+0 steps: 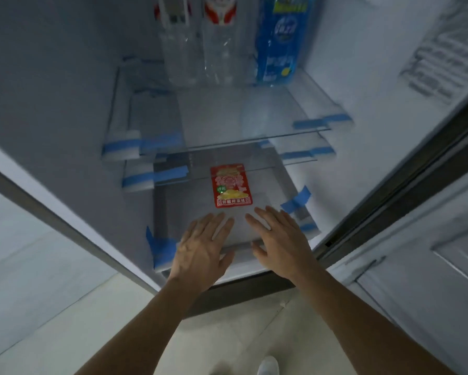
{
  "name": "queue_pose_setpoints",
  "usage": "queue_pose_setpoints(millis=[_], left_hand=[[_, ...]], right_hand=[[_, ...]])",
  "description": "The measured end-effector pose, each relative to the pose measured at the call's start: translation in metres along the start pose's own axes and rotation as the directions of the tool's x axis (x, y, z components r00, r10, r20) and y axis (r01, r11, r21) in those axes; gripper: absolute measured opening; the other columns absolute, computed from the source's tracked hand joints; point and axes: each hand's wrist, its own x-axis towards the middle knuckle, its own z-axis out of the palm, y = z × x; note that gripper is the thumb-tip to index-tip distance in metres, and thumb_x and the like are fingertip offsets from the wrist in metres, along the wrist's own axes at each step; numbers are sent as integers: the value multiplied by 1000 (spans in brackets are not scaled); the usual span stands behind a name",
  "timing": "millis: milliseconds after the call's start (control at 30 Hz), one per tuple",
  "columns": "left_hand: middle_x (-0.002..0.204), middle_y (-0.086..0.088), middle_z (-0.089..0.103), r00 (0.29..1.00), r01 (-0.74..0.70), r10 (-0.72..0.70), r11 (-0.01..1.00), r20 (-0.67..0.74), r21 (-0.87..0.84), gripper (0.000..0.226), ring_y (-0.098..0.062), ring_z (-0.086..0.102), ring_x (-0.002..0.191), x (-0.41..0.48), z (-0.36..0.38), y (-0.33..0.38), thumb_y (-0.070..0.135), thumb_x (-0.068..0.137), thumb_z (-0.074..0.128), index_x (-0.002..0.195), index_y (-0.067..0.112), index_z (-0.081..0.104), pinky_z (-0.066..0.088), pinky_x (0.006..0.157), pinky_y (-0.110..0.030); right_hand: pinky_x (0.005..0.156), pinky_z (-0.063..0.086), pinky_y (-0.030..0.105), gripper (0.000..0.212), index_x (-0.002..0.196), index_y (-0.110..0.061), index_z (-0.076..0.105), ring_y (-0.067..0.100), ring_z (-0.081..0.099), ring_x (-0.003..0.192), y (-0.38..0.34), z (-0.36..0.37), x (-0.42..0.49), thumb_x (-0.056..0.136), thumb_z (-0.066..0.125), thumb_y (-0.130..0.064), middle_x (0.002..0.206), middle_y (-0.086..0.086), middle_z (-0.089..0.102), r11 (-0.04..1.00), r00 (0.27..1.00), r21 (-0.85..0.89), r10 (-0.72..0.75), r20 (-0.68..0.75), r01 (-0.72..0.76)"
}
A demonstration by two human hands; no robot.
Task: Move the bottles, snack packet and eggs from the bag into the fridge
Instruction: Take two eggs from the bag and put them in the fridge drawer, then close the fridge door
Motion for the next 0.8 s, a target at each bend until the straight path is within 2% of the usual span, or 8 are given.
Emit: queue_pose_setpoints(millis=[100, 167, 233, 400, 500, 600, 700, 800], left_hand=[[147, -5, 52, 991, -87, 84, 996, -104, -30, 65, -27, 48, 136, -3, -36, 9, 52, 90, 49, 148, 23, 39, 46, 105, -53], [144, -4, 55, 978, -143, 136, 989, -157, -36, 64, -25, 51, 132, -1, -61, 17, 53, 90, 51, 146, 23, 43, 46, 105, -51], [141, -4, 57, 964, -184, 171, 982, -202, -46, 61, -26, 54, 129, 4, -83, 23, 51, 90, 50, 144, 23, 46, 46, 105, -49], [139, -7, 58, 905, -331, 284, 938, -318, -104, 61, -29, 55, 127, 24, -129, 54, 47, 88, 50, 140, 15, 53, 46, 103, -49], [143, -8, 56, 829, -485, 407, 865, -383, -130, 64, -29, 52, 132, 31, -151, 99, 51, 89, 49, 142, 16, 51, 43, 108, -52], [146, -8, 53, 730, -625, 515, 769, -450, -135, 63, -28, 50, 135, 34, -162, 154, 49, 91, 54, 144, 16, 49, 33, 115, -47], [144, -8, 55, 601, -765, 611, 626, -514, -150, 62, -29, 52, 132, 30, -163, 215, 44, 90, 56, 144, 14, 50, 40, 110, -51], [145, -6, 54, 499, -851, 683, 502, -533, -153, 59, -27, 50, 134, 18, -158, 274, 43, 91, 54, 143, 16, 51, 37, 112, -47]], right_hand=[[112, 32, 45, 66, 140, -21, 56, 30, 55, 132, -15, -41, -13, 82, 76, -45, 142, 7, 60, 999, 991, -34, 11, -131, -16], [117, 35, 50, 60, 141, -21, 55, 29, 51, 135, -23, -65, -20, 87, 67, -44, 144, 7, 57, 998, 983, -64, 8, -182, -20], [112, 42, 53, 56, 140, -19, 57, 30, 49, 137, -30, -88, -28, 90, 61, -42, 144, 8, 57, 996, 974, -76, 23, -225, -41], [113, 42, 51, 53, 138, -16, 60, 31, 52, 135, -33, -155, -57, 90, 61, -37, 142, 11, 59, 979, 912, -148, 67, -405, -138], [112, 43, 51, 50, 136, -15, 62, 31, 54, 134, -27, -193, -93, 93, 56, -40, 141, 12, 60, 948, 870, -198, 130, -476, -250], [112, 43, 52, 50, 136, -16, 63, 32, 55, 133, -15, -225, -138, 95, 53, -43, 141, 13, 61, 890, 835, -240, 228, -502, -387], [112, 42, 53, 50, 136, -14, 62, 33, 55, 133, -2, -252, -195, 94, 54, -40, 140, 13, 61, 809, 774, -255, 338, -536, -529], [112, 42, 52, 48, 135, -15, 63, 32, 56, 131, 7, -269, -260, 93, 57, -38, 139, 11, 62, 700, 687, -251, 452, -570, -669]])
